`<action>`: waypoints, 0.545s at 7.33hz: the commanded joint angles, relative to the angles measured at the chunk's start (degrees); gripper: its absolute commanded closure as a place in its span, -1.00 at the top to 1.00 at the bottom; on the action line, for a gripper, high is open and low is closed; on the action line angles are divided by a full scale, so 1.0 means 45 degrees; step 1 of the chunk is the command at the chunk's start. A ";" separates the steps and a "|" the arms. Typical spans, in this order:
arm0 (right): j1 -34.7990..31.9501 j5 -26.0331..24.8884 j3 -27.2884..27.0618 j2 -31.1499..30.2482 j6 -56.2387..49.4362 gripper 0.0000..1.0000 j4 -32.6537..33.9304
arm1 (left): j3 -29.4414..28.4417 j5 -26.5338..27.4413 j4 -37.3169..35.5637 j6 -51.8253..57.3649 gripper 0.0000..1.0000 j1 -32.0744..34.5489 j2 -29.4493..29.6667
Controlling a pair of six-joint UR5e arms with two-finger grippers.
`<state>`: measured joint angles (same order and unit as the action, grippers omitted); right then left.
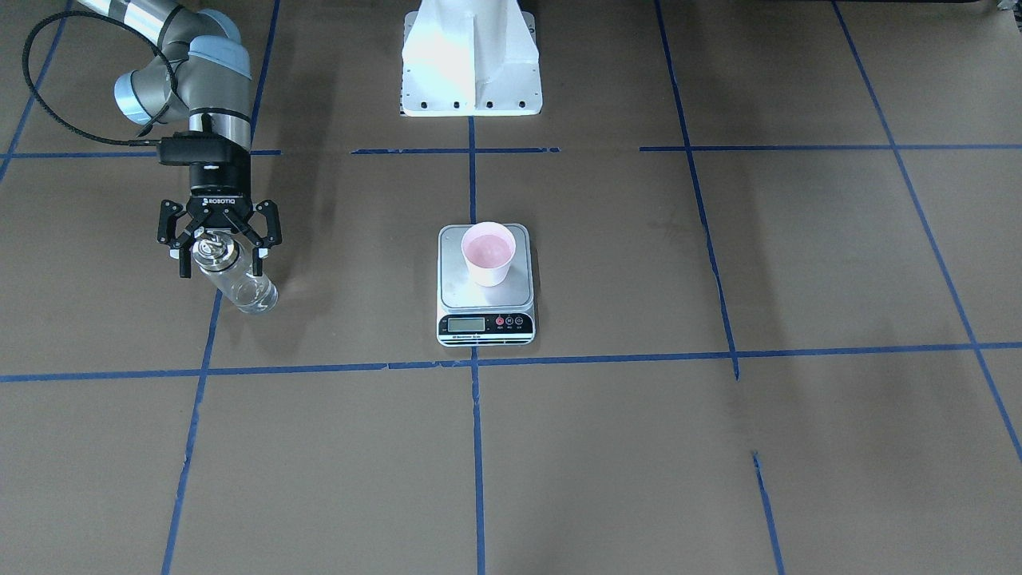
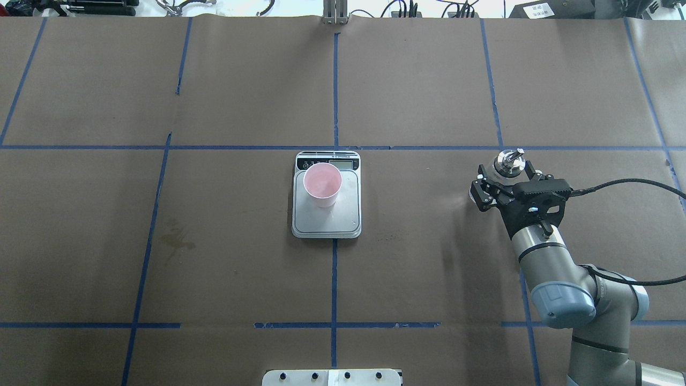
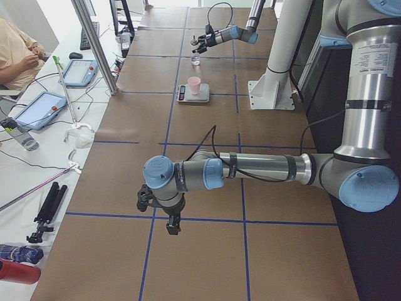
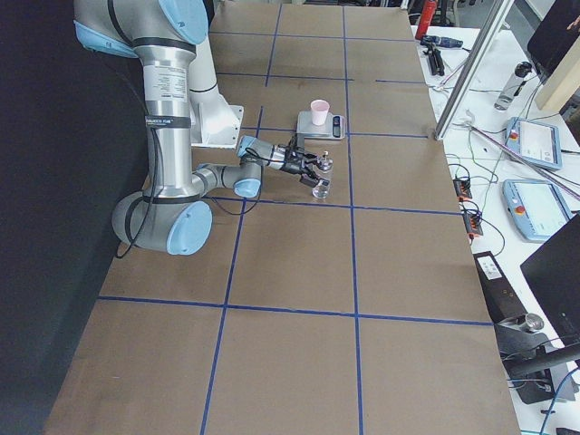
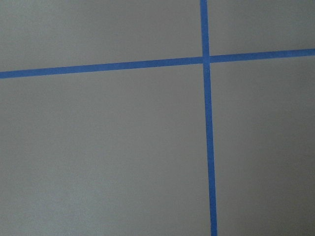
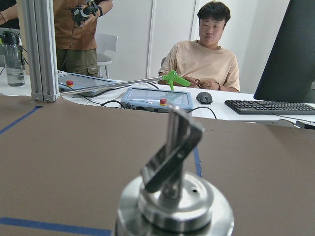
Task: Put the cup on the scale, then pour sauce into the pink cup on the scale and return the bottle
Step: 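Lower the bottle onto the table with the right gripper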
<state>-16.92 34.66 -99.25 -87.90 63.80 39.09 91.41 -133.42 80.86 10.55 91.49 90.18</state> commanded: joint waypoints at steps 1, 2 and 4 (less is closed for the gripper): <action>0.0126 -0.0591 -0.0016 0.0002 -0.0153 1.00 -0.0908 | 0.0000 0.0000 0.0000 0.0000 1.00 0.0000 0.0000; 0.0224 -0.0787 -0.0015 0.0022 -0.0232 1.00 -0.0933 | 0.0000 0.0000 0.0000 0.0000 1.00 0.0000 0.0019; 0.0399 -0.0847 -0.0054 -0.0017 -0.1202 1.00 -0.0933 | -0.0019 0.0000 0.0000 0.0000 1.00 0.0000 0.0000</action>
<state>-15.75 31.23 -99.44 -87.89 61.26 35.03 91.38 -133.42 80.86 10.55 91.49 90.20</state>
